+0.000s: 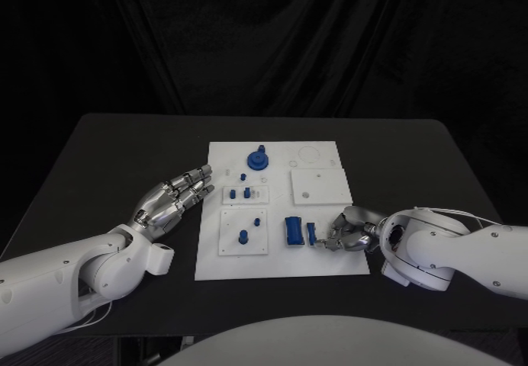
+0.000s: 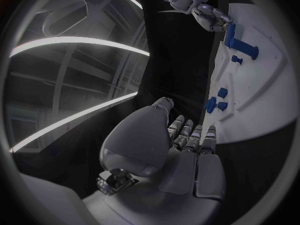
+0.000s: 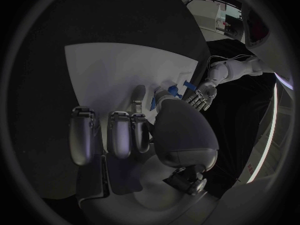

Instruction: Assemble the parts on the task board

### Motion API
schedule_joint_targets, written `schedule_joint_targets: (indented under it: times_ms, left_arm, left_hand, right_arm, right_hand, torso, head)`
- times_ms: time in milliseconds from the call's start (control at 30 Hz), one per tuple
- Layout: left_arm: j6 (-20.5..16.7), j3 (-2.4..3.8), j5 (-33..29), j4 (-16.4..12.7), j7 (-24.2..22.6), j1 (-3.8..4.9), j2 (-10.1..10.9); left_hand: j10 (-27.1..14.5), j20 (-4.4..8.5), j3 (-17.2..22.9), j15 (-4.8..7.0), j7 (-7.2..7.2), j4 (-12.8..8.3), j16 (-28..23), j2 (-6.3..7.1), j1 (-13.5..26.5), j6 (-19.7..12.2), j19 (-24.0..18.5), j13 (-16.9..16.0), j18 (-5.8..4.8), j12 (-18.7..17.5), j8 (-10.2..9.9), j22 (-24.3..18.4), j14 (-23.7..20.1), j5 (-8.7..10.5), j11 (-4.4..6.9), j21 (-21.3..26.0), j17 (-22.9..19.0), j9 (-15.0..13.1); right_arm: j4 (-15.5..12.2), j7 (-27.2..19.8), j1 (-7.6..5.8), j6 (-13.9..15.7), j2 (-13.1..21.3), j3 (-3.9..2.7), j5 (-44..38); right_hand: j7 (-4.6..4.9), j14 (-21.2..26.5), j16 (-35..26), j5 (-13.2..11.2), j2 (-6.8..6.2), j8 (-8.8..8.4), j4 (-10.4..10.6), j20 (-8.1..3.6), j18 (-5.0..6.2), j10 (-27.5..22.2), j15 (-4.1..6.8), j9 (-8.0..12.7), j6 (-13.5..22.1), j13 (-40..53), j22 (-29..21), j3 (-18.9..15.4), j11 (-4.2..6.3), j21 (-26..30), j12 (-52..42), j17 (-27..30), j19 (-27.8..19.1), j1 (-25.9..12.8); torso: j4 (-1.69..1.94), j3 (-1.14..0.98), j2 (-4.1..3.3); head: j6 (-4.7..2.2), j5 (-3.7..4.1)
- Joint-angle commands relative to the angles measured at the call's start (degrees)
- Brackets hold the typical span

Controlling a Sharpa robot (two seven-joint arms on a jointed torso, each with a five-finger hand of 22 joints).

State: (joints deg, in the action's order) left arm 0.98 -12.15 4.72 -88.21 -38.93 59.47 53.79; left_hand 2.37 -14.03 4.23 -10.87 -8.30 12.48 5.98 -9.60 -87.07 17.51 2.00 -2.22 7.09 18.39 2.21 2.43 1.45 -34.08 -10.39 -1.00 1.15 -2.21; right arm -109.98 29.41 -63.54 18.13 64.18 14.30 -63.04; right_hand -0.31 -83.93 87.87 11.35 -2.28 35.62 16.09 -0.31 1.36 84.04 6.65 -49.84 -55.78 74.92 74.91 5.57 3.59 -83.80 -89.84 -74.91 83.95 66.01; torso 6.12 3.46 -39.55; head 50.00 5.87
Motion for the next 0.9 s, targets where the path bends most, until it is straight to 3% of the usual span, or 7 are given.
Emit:
schedule_joint_targets:
  times_ms: [33, 133, 533, 667, 700, 900]
  left_arm:
    - [0.91, 0.05, 0.15, -0.09, -3.97, -0.16, -0.09]
    - [0.93, 0.05, 0.15, -0.09, -4.08, -0.19, -0.08]
    - [0.73, 0.05, 0.67, 0.01, -5.06, -0.28, -0.27]
    - [-0.01, 0.05, 2.03, -0.01, -5.59, -0.3, -0.24]
    - [-0.21, 0.05, 2.32, -0.07, -5.65, -0.3, -0.18]
    - [-1.87, 0.07, 3.93, -1.05, -6.08, -0.26, 0.3]
  left_hand:
    - [0.07, -0.51, 0.32, -0.37, -0.56, 0.01, 0.23, 0.07, 0.39, 0.25, 0.05, -0.08, 0.29, 0.39, 0.34, 0.06, 0.12, -0.12, -0.32, -0.24, 0.09, -0.07]
    - [0.07, -0.51, 0.32, -0.37, -0.56, 0.01, 0.23, 0.07, 0.39, 0.25, 0.05, -0.08, 0.29, 0.39, 0.34, 0.06, 0.12, -0.12, -0.32, -0.24, 0.09, -0.07]
    - [0.13, -0.47, 0.63, -0.23, -0.57, -0.02, 0.24, 0.11, 0.33, 0.64, 0.1, -0.1, 0.33, 0.63, 0.44, 0.08, 0.09, -0.66, -0.2, -0.27, 0.08, -0.12]
    - [0.17, -0.38, 0.8, -0.07, -0.83, 0.01, 0.27, 0.17, 0.33, 0.94, 0.1, -0.11, 0.39, 0.77, 0.52, 0.07, 0.08, -0.82, 0.05, -0.26, 0.08, -0.15]
    - [0.2, -0.34, 0.83, 0.02, -0.92, 0.07, 0.29, 0.24, 0.38, 1.12, 0.11, -0.13, 0.42, 0.88, 0.57, 0.08, 0.08, -0.82, 0.16, -0.27, 0.08, -0.17]
    - [0.57, -0.03, 1.1, 0.34, -1.3, 0.19, 0.42, 0.97, 0.3, 2.19, 0.05, -0.19, 0.51, 1.63, 0.86, -0.02, 0.06, -0.67, 0.18, -0.23, 0.09, -0.27]
  right_arm:
    - [0.23, 1.5, 0.17, -1.37, -0.14, 0.02, -0.23]
    - [0.34, 1.48, 0.17, -1.88, -0.26, 0.02, -0.23]
    - [0.52, -1.2, 0.24, -1.3, -0.31, 0.02, 0.19]
    - [0.24, -4.29, 0.26, 1.57, 0.15, 0.02, 0.33]
    - [0.12, -5.57, 0.26, 2.65, 0.31, 0.02, 0.48]
    - [-1.02, -17.13, -0.04, 11.78, 1.49, -0.08, 2.72]
  right_hand:
    - [-0.22, -5.19, -0.12, 2.48, 0.01, 0.21, -0.89, -0.39, 0.3, 5.96, 0.59, -0.27, 0.6, 15.08, 12.89, 0.66, 0.56, -0.12, -0.16, -10.62, 3.42, 2.3]
    - [-0.32, -5.16, -0.19, 6.07, -0.45, 0.1, -1.92, -0.51, 0.35, 5.96, 0.68, -0.42, 1.06, 15.08, 12.83, 1.5, 0.66, 0.07, -0.16, -10.48, 3.34, 5.29]
    - [-0.39, -5.28, 0.09, 7.88, -1.73, -0.17, -3.43, -0.57, 0.23, 5.96, 0.74, -0.35, 1.1, 15.08, 12.99, 2.42, 0.73, -0.34, -0.16, -11.01, 3.52, 8.95]
    - [-0.43, -5.32, 0.22, 8.72, -2.31, -0.18, -4.24, -0.62, 0.15, 5.96, 0.78, -0.3, 0.82, 15.08, 13.09, 2.84, 0.78, -0.63, -0.16, -11.24, 3.66, 10.4]
    - [-0.49, -5.39, 0.37, 10.59, -2.89, -0.07, -4.98, -0.68, 0.07, 5.96, 0.85, -0.31, 0.4, 15.08, 13.21, 3.27, 0.85, -0.96, -0.16, -11.53, 3.8, 11.58]
    - [-0.43, -5.17, -0.15, 10.49, -3.85, 0.01, -5.03, -0.67, 0.16, 5.96, 0.81, -0.29, -0.04, 15.08, 13.09, 3.29, 0.8, -0.61, -0.16, -10.47, 3.63, 11.86]
  torso:
    - [0.05, 0.01, 0.01]
    - [0.01, -0.01, -0.01]
    - [0.0, 0.0, 0.01]
    - [-0.01, -0.01, 0.02]
    - [-0.01, 0.0, 0.04]
    - [-0.06, 0.01, 0.11]
  head:
    - [0.0, 0.04]
    - [0.0, 0.0]
    - [0.0, -0.06]
    - [0.0, -0.28]
    - [0.0, -0.27]
    - [0.0, -0.78]
